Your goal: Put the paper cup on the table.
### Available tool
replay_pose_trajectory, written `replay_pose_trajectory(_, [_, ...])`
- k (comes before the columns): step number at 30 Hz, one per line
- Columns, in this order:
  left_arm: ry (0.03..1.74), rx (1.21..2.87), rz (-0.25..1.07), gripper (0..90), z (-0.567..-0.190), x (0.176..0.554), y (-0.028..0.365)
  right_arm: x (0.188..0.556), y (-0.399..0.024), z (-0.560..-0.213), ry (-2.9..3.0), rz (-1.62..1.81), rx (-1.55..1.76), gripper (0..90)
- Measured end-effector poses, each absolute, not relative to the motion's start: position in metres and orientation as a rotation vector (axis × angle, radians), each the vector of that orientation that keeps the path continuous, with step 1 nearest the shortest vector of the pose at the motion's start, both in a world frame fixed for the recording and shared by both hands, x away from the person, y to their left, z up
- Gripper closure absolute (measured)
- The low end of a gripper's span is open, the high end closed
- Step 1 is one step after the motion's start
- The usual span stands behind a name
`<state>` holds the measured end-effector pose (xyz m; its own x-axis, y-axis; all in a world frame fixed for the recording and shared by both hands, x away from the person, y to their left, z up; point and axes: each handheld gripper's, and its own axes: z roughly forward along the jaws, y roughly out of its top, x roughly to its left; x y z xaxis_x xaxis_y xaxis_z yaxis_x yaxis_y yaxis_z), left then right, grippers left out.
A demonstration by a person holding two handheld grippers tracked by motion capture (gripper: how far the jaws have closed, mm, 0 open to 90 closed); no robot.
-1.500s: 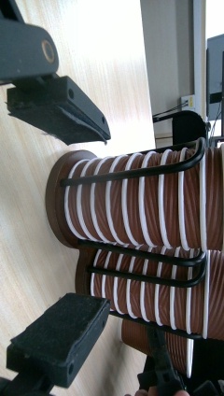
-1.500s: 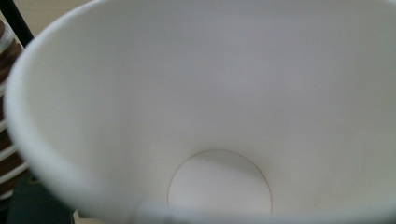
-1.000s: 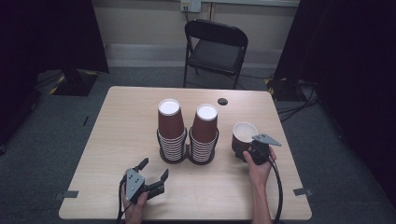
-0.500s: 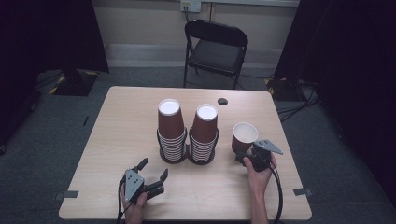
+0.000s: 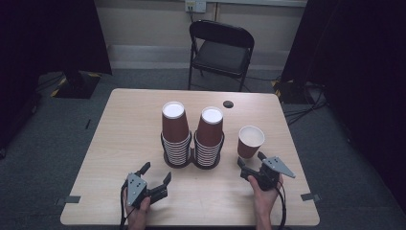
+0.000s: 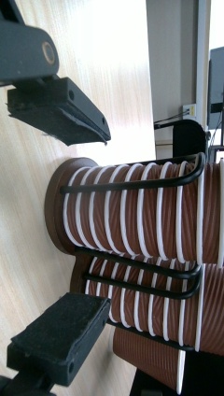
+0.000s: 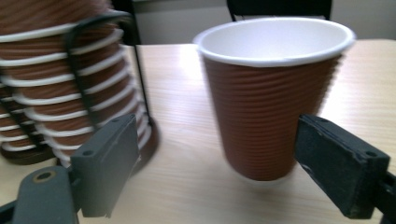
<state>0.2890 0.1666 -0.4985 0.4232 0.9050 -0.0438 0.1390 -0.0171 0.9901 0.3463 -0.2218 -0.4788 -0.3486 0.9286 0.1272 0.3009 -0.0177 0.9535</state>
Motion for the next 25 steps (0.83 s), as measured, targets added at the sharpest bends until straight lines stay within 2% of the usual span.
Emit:
replay_pose_trajectory(10, [0.99,1.475,0.798,16.6,-0.498,0.289,0.166,0.321,-0.187,-0.481,1.732,1.482,1.16,15.3])
replay_pose_trajectory(16, [0.988,1.467,0.797,16.7,-0.499,0.289,0.167,0.312,-0.162,-0.495,1.806,1.523,1.099,15.2])
replay_pose_trajectory(25, [0.984,1.464,0.799,16.7,-0.499,0.289,0.167,0.316,-0.161,-0.496,1.834,1.533,1.107,13.2])
